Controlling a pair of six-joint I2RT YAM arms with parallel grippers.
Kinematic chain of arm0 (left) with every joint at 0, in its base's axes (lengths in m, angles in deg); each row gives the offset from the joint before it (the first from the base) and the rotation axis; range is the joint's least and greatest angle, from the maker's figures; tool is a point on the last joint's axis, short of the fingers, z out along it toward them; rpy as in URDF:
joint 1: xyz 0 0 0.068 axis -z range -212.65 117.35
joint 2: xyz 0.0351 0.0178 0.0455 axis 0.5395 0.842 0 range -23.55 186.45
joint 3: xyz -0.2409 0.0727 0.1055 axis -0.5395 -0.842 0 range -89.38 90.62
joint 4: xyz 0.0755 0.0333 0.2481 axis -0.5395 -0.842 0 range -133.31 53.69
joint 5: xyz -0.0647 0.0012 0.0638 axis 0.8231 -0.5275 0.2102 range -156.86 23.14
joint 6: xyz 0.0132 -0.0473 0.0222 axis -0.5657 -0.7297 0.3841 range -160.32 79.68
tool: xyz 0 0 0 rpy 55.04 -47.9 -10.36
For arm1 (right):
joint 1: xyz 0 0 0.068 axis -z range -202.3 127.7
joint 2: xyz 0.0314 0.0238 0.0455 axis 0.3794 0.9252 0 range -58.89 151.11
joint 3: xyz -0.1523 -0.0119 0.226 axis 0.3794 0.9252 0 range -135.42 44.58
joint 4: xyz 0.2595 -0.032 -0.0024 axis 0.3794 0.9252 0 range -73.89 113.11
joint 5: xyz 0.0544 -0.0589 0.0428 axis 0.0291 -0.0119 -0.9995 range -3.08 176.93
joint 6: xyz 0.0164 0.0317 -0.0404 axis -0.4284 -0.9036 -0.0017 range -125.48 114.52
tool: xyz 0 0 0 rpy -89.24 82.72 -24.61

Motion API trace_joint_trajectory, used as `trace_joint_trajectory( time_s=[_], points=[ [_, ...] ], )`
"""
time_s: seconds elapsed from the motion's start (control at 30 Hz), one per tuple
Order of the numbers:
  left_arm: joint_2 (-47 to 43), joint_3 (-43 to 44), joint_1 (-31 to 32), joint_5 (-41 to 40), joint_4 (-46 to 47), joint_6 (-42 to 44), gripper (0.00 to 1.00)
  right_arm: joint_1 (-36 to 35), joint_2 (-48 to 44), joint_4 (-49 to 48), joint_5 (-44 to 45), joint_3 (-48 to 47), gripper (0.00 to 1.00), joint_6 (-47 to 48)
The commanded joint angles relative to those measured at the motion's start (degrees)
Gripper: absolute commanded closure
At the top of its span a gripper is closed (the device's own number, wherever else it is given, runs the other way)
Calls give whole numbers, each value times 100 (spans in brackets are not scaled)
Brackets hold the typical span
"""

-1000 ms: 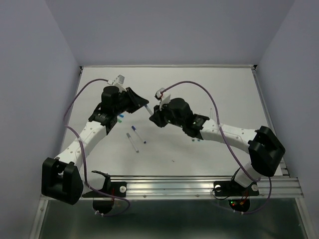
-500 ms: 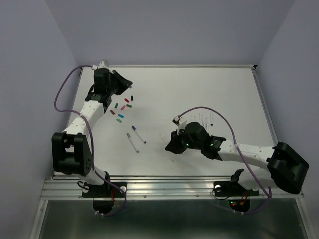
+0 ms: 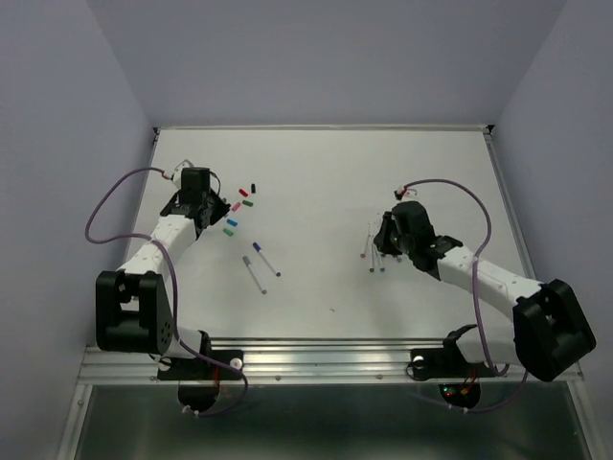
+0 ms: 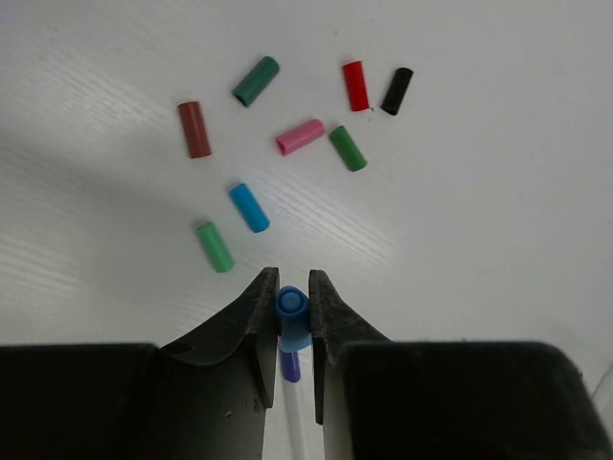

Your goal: Open the pen caps

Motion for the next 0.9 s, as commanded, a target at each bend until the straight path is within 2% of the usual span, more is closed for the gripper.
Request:
trace_joint_trajectory(
  time_s=[0.0, 0.07, 0.17, 0.4, 0.6, 0.67, 0.7, 0.83, 0.87],
  points=[
    [-268, -231, -173, -721, -151, 143, 100, 580, -103, 487, 528, -74, 99, -22],
    [-128, -284, -279, -704, -151, 161, 100, 1097, -173, 522, 440, 101, 99, 30],
    [126, -328, -420, -686, -133, 187, 100, 1495, -288, 540, 484, 294, 98, 127],
    [549, -416, -517, -466, -45, 117, 100, 1830, -103, 689, 598, 339, 96, 40],
    [620, -443, -665, -589, -63, 99, 100, 1945, 2, 794, 529, 365, 90, -66],
    [646, -451, -675, -563, -54, 108, 97, 1945, 107, 803, 397, 365, 89, -75],
    [663, -460, -666, -545, -46, 108, 91, 1945, 203, 795, 353, 365, 88, -118],
    [699, -425, -675, -370, -28, 117, 84, 1945, 433, 865, 265, 304, 85, -198],
    [681, -425, -684, -335, -19, 117, 79, 1945, 450, 874, 221, 295, 84, -215]
  ],
)
